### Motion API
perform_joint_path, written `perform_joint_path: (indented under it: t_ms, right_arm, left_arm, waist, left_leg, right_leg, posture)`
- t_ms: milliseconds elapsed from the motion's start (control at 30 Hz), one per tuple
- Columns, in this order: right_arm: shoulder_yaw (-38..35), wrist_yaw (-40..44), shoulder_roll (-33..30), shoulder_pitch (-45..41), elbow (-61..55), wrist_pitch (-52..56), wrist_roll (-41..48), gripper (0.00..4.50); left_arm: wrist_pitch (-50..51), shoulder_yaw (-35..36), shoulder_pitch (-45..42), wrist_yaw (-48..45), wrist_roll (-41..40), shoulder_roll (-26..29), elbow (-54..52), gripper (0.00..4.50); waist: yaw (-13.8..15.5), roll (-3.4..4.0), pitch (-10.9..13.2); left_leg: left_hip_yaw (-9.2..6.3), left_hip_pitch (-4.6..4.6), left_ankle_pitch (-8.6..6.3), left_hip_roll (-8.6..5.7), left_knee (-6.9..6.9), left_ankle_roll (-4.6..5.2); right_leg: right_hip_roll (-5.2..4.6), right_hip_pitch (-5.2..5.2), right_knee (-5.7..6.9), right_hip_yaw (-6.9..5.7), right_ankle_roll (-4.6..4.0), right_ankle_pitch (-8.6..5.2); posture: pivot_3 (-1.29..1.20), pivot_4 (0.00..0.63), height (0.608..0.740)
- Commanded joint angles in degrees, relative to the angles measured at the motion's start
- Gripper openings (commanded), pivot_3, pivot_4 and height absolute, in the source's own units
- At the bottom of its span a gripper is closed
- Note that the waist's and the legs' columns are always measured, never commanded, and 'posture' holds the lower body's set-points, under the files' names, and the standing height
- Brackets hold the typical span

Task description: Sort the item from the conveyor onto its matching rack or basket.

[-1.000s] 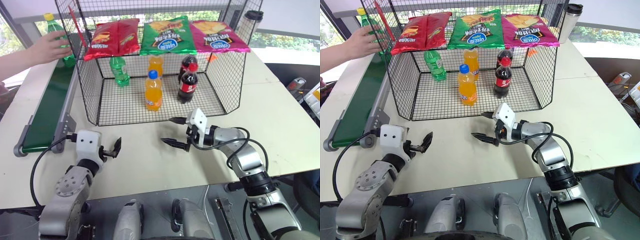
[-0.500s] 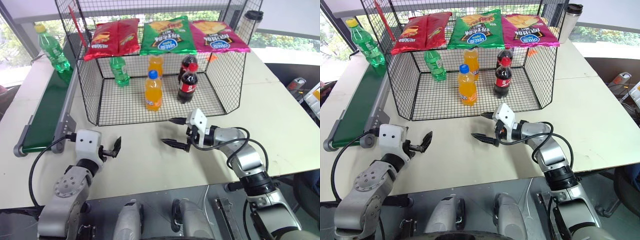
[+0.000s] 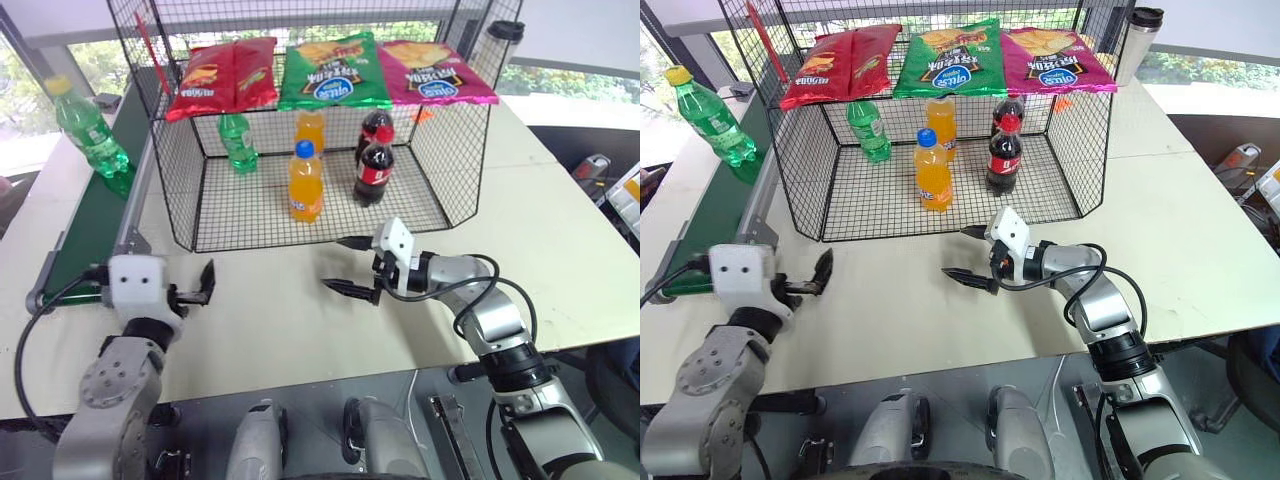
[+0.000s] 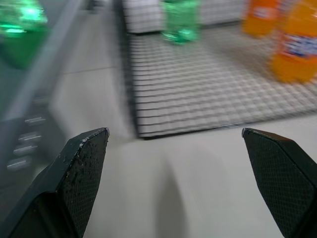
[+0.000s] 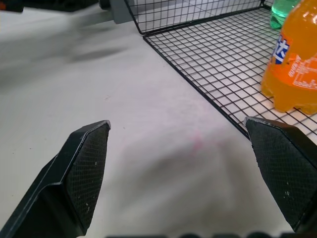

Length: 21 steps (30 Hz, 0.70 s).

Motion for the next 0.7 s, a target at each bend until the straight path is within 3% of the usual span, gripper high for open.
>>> perform_joint_path:
  t_ms: [33, 400, 700]
  right_arm:
    - [-0.5, 0.47, -0.09, -0.06, -2.24, -0.06, 1.26, 4.5]
    - [-1.08, 5.12, -0.53, 1.26, -6.39, 3.59, 6.87, 4.5]
    - [-2.62, 5.45, 0.35, 1.25, -11.63, 7.06, 13.47, 4.5]
  left_arm:
    - [-0.54, 7.97, -0.69, 2.52, -1.32, -1.56, -2.03, 4.48]
    - [0.67, 20.79, -1.76, 1.57, -4.87, 2.54, 3.28, 4.48]
    - [-0.85, 21.63, -4.58, -0.11, -5.68, 7.92, 9.96, 4.48]
  waist:
    - [0.04, 0.0, 0.0]
    - [0.03, 0.0, 0.0]
    - [0.01, 0.0, 0.0]
  left_leg:
    - [0.0, 0.0, 0.0, 0.0, 0.01, 0.0]
    - [-0.02, 0.0, 0.0, 0.0, 0.01, 0.0]
    - [-0.02, 0.01, 0.0, 0.0, 0.01, 0.0]
  right_leg:
    - [0.0, 0.01, 0.0, 0.0, 0.0, 0.0]
    - [0.0, 0.01, 0.0, -0.01, -0.01, 0.0]
    - [0.0, 0.01, 0.0, -0.01, -0.02, 0.0]
  posture:
    - [0.0, 0.15, 0.74]
    - [0.0, 0.15, 0.74]
    - [0.0, 0.15, 0.74]
